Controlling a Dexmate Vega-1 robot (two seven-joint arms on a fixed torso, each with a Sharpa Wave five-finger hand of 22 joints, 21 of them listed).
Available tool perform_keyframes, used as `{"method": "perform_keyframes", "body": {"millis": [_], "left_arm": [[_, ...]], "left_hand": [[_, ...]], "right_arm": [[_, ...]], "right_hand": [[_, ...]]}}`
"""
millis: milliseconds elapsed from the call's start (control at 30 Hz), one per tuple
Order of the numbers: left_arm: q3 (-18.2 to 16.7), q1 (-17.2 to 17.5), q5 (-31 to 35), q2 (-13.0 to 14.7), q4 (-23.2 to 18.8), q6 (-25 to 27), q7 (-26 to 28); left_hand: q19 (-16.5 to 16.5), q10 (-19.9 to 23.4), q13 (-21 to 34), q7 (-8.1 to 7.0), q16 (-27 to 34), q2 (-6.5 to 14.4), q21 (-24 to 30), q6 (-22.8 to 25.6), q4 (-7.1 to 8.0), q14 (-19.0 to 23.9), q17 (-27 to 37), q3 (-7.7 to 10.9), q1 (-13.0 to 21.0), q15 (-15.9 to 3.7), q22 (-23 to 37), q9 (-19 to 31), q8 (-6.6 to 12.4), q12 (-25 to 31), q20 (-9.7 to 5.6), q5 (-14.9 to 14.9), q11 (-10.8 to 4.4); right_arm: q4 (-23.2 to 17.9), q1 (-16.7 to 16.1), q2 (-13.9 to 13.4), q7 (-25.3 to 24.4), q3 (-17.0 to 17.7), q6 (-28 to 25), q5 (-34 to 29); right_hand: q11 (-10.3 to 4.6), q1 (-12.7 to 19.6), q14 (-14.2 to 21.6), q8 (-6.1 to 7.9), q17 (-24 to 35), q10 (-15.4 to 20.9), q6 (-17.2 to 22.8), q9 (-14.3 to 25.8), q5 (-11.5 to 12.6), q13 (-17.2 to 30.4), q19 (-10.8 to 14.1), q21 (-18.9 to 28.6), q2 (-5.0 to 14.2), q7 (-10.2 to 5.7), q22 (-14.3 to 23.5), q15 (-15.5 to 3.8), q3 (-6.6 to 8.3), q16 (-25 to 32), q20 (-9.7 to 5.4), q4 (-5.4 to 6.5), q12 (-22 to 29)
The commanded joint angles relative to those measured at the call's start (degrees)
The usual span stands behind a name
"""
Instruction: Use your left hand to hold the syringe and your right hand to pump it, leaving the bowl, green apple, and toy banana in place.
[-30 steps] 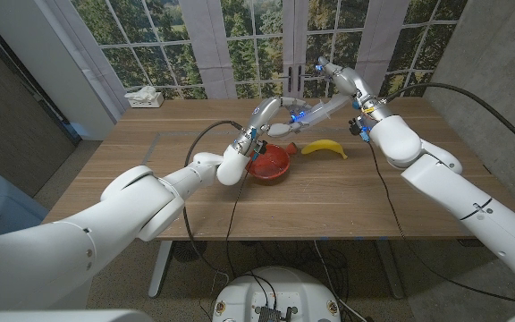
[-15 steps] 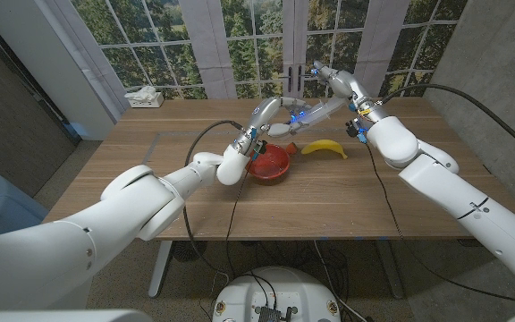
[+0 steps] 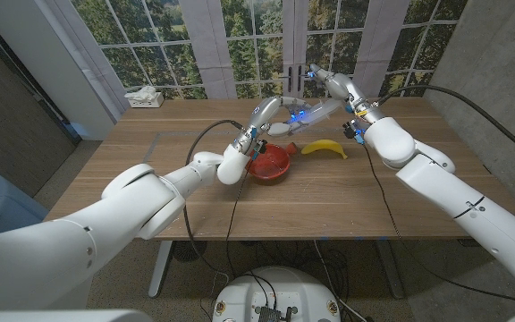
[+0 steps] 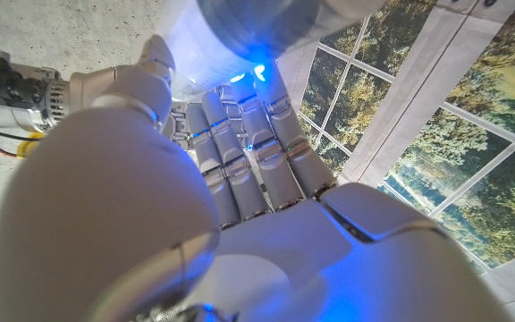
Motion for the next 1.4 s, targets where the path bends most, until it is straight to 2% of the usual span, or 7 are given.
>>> {"method": "perform_keyframes", "body": {"millis": [33, 533, 767, 1000, 1400], "left_arm": [[2.21, -0.96, -2.27, -0.25, 1.28, 0.85, 0.00], [8.83, -2.79, -8.66, -0.33, 2.98, 2.67, 0.00], [10.22, -3.07, -9.91, -0.23, 2.92, 2.85, 0.00], [9.92, -2.94, -9.33, -0.03, 2.43, 2.49, 0.00], [6.07, -1.95, -5.35, 0.08, 1.07, 1.74, 0.00]], "left_hand": [[-0.23, 0.52, 0.16, 0.09, -0.09, 13.21, 0.60, 0.56, 0.16, 4.65, 0.09, 0.14, 13.33, -7.94, 0.12, 0.14, -0.10, -0.18, -7.23, 0.27, 0.00], [-0.48, 0.58, 0.22, 0.13, -0.15, 13.18, 1.06, 0.65, 0.17, 4.76, 0.11, 0.13, 13.41, -7.94, -0.05, 0.16, -0.18, -0.27, -7.22, 0.27, 0.04], [-0.62, 0.59, 0.22, 0.06, -0.19, 13.15, 1.37, 0.66, 0.17, 4.83, 0.12, 0.12, 13.47, -7.93, -0.15, 0.18, -0.25, -0.36, -7.21, 0.27, 0.07], [-0.68, 0.60, 0.25, 0.12, -0.24, 13.21, 1.64, 0.81, 0.21, 4.85, 0.12, 0.14, 13.51, -7.93, -0.22, 0.19, -0.25, -0.42, -7.18, 0.28, -0.01], [-0.80, 0.67, 0.31, 0.12, -0.32, 13.21, 2.01, 0.82, 0.19, 4.87, 0.12, 0.17, 13.60, -7.94, -0.34, 0.20, -0.33, -0.47, -7.18, 0.28, 0.04]], "right_arm": [[0.91, 1.24, 0.37, 1.41, -1.17, -0.08, 0.20], [1.88, 2.46, 0.59, 2.75, -2.17, 0.12, 0.39], [2.45, 2.80, 0.91, 3.22, -2.55, 0.91, 0.67], [2.79, 3.16, 1.24, 3.60, -2.98, 1.29, 0.72], [1.82, 2.65, 1.00, 3.40, -2.80, 0.72, 0.84]], "right_hand": [[-0.11, -0.26, 0.01, 0.16, 0.09, 0.13, -0.01, 0.12, 0.33, 0.07, 0.50, -0.21, 2.02, -0.19, 0.10, -0.40, 0.40, 0.02, 0.01, -0.07, 0.08], [-0.15, -0.29, 0.02, 0.12, 0.12, 0.01, -0.14, 0.11, 0.30, 0.06, 0.61, -0.27, 2.01, -0.18, 0.10, -0.36, 0.47, 0.11, -0.05, -0.07, 0.04], [-0.08, -0.29, -0.01, 0.07, 0.14, 0.00, -0.29, 0.11, 0.30, 0.06, 0.61, -0.31, 2.03, -0.14, 0.10, -0.38, 0.52, 0.14, -0.06, -0.09, 0.04], [-0.10, -0.27, -0.08, 0.02, 0.15, -0.10, -0.47, 0.11, 0.30, 0.06, 0.70, -0.33, 2.10, -0.18, 0.10, -0.45, 0.62, 0.15, -0.14, -0.08, 0.01], [-0.17, -0.34, -0.22, -0.04, 0.08, -0.49, -0.77, 0.11, 0.31, 0.06, 0.86, -0.36, 2.10, -0.12, 0.08, -0.40, 0.80, 0.08, -0.12, 0.01, -0.12]]}}
